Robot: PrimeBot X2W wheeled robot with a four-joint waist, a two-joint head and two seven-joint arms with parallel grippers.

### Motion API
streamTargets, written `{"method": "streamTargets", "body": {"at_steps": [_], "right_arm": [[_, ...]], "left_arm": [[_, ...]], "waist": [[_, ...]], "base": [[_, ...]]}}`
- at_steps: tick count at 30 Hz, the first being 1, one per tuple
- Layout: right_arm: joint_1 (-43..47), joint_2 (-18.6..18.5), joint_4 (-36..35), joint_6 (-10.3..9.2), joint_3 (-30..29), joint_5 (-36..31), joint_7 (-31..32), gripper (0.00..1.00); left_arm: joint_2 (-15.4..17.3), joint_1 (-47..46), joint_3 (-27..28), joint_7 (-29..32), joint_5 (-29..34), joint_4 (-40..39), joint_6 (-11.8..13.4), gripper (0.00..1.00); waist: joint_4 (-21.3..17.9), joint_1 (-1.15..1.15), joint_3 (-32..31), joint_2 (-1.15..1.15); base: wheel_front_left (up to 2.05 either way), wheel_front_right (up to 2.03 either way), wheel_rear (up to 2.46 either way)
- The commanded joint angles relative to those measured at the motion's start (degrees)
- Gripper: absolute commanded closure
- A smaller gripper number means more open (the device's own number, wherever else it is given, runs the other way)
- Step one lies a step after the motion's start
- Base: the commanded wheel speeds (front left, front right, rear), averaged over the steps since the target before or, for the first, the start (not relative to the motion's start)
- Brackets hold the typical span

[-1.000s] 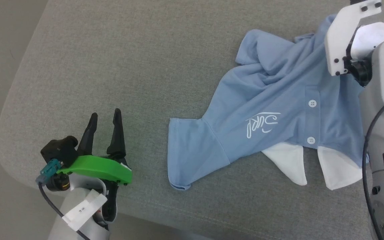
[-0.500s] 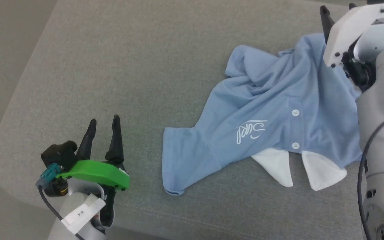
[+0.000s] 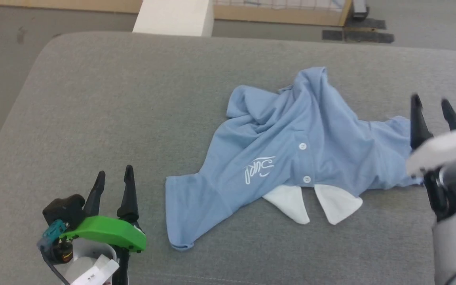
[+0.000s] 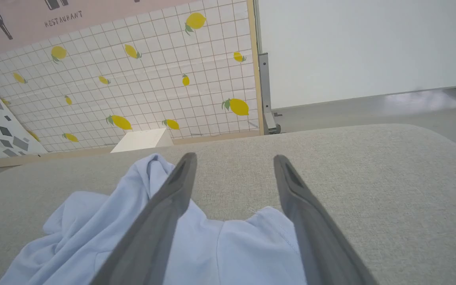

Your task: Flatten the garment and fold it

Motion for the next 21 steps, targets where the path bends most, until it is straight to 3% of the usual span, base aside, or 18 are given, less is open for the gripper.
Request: {"method": "streamTargets", "body": {"at_steps": [1,8,11,16,21], "right_arm": [[3.1,0.5,-2.0,-0.08,-0.8,0.5,-0.4,0.0],[12.3,2.0,-10.7,-0.08,-4.8,1.6,1.8,0.0],[13.7,2.4,-13.2,-0.08,-5.5,1.5,3.0,0.0],[14.2,2.7,-16.3,-0.08,-5.9,1.5,4.6,0.0],[13.5,2.8,-17.3,-0.08,-4.9,1.9,5.4,0.0]], "left_arm": [[0.3,0.9,0.0,0.3,-0.3,-0.7,0.6,0.0],[0.5,2.2,-0.6,2.0,-0.6,-2.3,1.2,0.0],[1.1,0.7,-2.4,5.4,-0.2,-2.4,0.6,0.0],[2.9,-7.9,-7.0,20.4,0.4,0.3,-0.1,0.0],[2.3,-18.6,-10.8,35.4,0.1,5.5,0.4,0.0]], "waist": [[-2.2,0.01,-2.1,0.0],[-2.7,0.01,-2.5,0.0],[-2.4,0.01,-2.2,0.0],[-2.3,0.01,-0.9,0.0],[-3.1,0.01,1.2,0.0]], "base": [[0.0,0.0,0.0],[0.0,0.0,0.0],[0.0,0.0,0.0],[0.0,0.0,0.0],[0.0,0.0,0.0]]}}
